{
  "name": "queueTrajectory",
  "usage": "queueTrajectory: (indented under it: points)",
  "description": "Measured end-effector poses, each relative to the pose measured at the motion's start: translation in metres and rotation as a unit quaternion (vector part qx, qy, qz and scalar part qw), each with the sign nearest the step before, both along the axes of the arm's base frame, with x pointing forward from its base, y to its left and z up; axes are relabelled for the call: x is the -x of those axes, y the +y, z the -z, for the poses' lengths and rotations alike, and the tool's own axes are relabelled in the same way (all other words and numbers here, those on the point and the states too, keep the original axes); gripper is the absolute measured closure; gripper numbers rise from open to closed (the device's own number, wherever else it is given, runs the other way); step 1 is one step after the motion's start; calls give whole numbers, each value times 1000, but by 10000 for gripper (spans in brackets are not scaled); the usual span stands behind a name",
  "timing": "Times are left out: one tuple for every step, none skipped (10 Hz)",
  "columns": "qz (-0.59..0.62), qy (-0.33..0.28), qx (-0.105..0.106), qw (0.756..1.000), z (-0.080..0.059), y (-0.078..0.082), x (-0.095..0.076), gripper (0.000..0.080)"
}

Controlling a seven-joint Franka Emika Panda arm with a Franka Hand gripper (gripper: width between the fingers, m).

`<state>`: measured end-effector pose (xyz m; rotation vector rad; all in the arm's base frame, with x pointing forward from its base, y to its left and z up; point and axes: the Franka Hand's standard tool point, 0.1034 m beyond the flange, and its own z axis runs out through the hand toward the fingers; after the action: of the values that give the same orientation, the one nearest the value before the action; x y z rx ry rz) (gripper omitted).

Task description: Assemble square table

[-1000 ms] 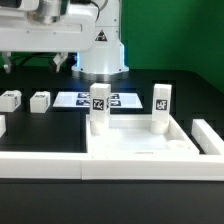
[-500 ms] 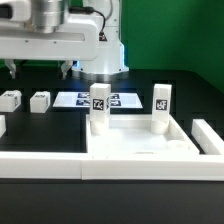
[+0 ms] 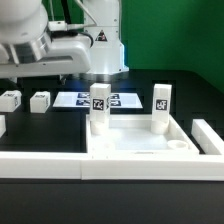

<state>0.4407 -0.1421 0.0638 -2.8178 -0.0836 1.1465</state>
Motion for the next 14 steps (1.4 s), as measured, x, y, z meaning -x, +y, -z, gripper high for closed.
queueTrajectory:
  points:
    - [-1,26,-5,1000,1,3,2,151]
    - [-5,21,-8,1000,2,4,-2,151]
    - [-6,21,-8,1000,3,5,-2,151]
    - [-6,23,-8,1000,4,5,-1,151]
    - [1,29,-2,1000,8,3,4,151]
    - [5,41,1,999,14,1,17,151]
    - [12,61,2,998,20,-1,39,151]
    - [17,71,6,997,23,2,46,151]
    - [17,78,4,997,27,4,52,151]
    - [22,88,3,996,33,3,61,151]
    - [21,82,0,996,40,-4,67,151]
    - [16,75,-6,997,44,-9,71,151]
    - [11,67,-12,998,48,-16,74,151]
    - [7,66,-11,998,48,-14,73,151]
